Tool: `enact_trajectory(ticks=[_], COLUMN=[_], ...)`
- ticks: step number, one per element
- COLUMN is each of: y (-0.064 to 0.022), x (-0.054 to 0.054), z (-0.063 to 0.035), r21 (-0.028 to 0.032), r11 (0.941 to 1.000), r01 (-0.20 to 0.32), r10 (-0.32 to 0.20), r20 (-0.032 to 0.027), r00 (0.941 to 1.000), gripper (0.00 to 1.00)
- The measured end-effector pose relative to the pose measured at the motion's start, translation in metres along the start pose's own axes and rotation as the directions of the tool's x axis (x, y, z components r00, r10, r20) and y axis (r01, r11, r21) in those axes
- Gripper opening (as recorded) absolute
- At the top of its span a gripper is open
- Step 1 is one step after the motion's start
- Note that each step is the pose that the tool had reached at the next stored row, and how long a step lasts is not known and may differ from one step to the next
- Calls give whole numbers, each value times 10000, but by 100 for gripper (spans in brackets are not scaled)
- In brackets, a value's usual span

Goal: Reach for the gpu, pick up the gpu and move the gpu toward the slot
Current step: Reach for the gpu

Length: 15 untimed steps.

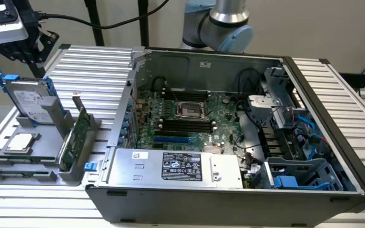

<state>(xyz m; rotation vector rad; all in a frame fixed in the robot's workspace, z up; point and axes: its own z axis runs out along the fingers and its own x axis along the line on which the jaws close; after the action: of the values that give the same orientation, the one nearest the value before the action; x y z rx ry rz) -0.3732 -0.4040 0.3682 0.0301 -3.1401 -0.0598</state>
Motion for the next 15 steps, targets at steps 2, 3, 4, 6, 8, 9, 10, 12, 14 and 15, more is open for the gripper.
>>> enact_trajectory(ticks=[2, 3, 4, 6, 8, 9, 10, 12, 14, 15], y=[-93, -134, -170, -230, -276, -299, -319, -355, -387, -403], x=[-13, -20, -29, -54, -93, -117, -139, -189, -243, -270], z=[10, 18, 28, 50, 76, 90, 103, 128, 154, 166], r21=[1, 0, 1, 1, 1, 1, 1, 2, 2, 3], r11=[10000, 10000, 10000, 10000, 10000, 10000, 10000, 10000, 10000, 10000], r01=[-1, 0, 0, -1, 0, 1, 0, 0, 1, 1], r10=[1, 0, 0, 1, 0, -1, 0, 0, -1, -1], r20=[-1, 0, -1, 1, 5, 6, 7, 11, 16, 17], r00=[10000, 10000, 10000, 10000, 10000, 10000, 10000, 10000, 10000, 10000], gripper=[11, 11, 11, 11, 11, 11, 11, 11, 11, 11])
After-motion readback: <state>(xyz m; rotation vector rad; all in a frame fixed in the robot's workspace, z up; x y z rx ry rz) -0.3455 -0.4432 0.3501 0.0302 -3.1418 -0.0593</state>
